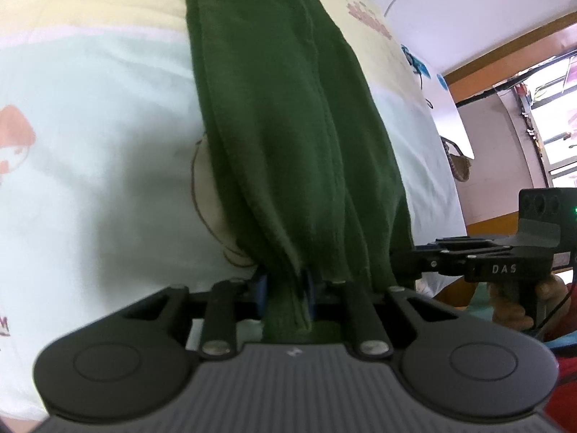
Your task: Fold clothes
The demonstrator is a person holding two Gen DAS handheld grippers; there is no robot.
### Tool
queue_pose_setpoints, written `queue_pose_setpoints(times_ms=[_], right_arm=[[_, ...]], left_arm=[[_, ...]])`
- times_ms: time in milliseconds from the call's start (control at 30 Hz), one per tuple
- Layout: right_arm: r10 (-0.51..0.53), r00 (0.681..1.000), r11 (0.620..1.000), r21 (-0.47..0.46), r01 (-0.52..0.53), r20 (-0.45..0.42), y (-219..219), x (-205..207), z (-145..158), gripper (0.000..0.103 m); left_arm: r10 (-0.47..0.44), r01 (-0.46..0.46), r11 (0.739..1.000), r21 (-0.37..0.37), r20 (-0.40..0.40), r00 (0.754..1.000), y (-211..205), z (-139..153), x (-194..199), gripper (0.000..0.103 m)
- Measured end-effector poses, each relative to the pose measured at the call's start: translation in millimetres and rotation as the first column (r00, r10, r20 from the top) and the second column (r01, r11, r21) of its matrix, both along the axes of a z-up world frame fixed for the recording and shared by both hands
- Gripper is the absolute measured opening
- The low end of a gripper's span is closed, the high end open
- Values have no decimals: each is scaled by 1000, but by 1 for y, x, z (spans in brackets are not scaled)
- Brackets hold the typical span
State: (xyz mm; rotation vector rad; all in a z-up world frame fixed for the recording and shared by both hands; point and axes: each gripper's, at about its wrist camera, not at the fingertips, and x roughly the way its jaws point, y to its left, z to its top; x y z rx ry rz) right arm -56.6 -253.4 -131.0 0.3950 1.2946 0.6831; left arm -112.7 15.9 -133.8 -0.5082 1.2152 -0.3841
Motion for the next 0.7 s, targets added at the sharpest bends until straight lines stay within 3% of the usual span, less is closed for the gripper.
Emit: queue_pose_setpoints(times_ms=[33,100,167,300,500,700], right_arm=[[-13,1000,1000,9,14,-7,-1,0,-1,21],[-35,999,999,23,35,-17,-1,0,-4,20],[-42,999,999,25,43,-19,0,0,-5,20],[-2,999,999,-43,4,42,11,-4,3,20],[72,990,987,-155,-52,125,28,-10,12,20],[118,979,973,-216,-80,167,41,-13,14,20]], left_arm=[[2,-2,1000,-4,-1,1000,2,0,0,33],[3,-3,1000,-13,2,1000,4,0,-1,43],[-1,1,1000,-11,8,1000,2,2,-2,43],[-38,37,997,69,12,999,-13,8,1,45],[-109,106,980,166,9,994,-37,14,5,60],[-126,120,962,244,9,992,-45,17,4,50]])
